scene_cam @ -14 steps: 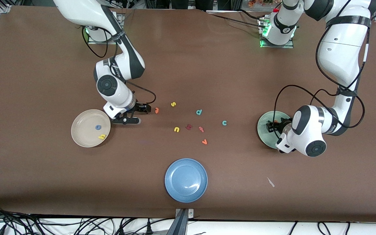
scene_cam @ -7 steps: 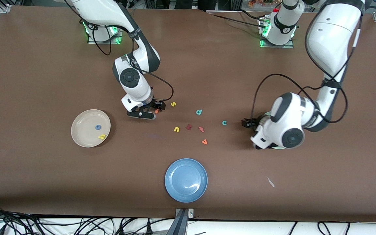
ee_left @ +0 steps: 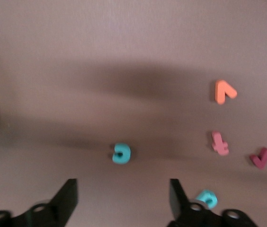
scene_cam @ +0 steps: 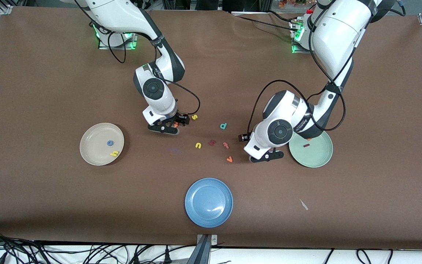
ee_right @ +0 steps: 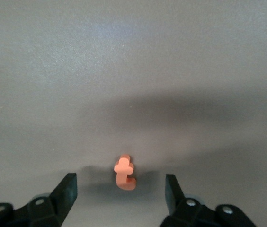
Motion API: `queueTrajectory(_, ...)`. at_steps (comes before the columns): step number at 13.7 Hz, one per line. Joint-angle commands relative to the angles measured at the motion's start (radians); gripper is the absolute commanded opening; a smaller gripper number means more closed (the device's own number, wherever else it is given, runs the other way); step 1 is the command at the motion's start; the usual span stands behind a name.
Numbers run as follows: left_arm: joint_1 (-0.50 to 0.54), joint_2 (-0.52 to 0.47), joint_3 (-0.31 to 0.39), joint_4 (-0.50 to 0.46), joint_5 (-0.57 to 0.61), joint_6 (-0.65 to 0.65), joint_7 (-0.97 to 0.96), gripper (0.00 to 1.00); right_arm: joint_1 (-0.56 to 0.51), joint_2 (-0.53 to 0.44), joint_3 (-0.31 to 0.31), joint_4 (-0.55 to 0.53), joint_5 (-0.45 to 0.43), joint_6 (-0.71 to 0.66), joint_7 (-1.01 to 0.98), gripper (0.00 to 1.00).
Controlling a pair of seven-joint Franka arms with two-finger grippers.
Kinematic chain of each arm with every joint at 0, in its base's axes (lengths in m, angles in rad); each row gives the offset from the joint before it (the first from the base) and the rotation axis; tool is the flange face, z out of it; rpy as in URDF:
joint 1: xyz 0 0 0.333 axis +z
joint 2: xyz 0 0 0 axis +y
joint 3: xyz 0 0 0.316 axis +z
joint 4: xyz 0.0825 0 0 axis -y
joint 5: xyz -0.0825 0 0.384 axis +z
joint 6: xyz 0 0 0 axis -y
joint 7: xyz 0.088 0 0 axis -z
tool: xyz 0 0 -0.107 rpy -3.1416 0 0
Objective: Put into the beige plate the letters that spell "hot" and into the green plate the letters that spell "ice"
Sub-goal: 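Grasp the t with the right gripper while the left gripper reaches the c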
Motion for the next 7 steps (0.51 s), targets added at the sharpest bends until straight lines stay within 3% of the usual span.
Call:
queueTrajectory(1,0.005,-0.004,0.008,-0.066,0.033,0.102,-0.01,0.68,0.015,0.023,-0.008,0.017,-0.004,0.007,0.017,0.74)
queueTrajectory(2,0.007,-0.004,0.008,-0.088,0.033,0.133,-0.01,0.67,0.016,0.023,-0.008,0.019,-0.006,0.005,0.017,0.69)
queueTrajectory(5,0.002,-0.004,0.008,-0.149,0.033,0.204,-0.043,0.67,0.016,0.025,-0.008,0.03,-0.007,0.002,0.014,0.29)
queueTrajectory(7,-0.001,-0.004,0.01,-0.181,0.033,0.212,-0.056,0.63,0.015,0.026,-0.009,0.033,-0.007,0.002,0.012,0.16)
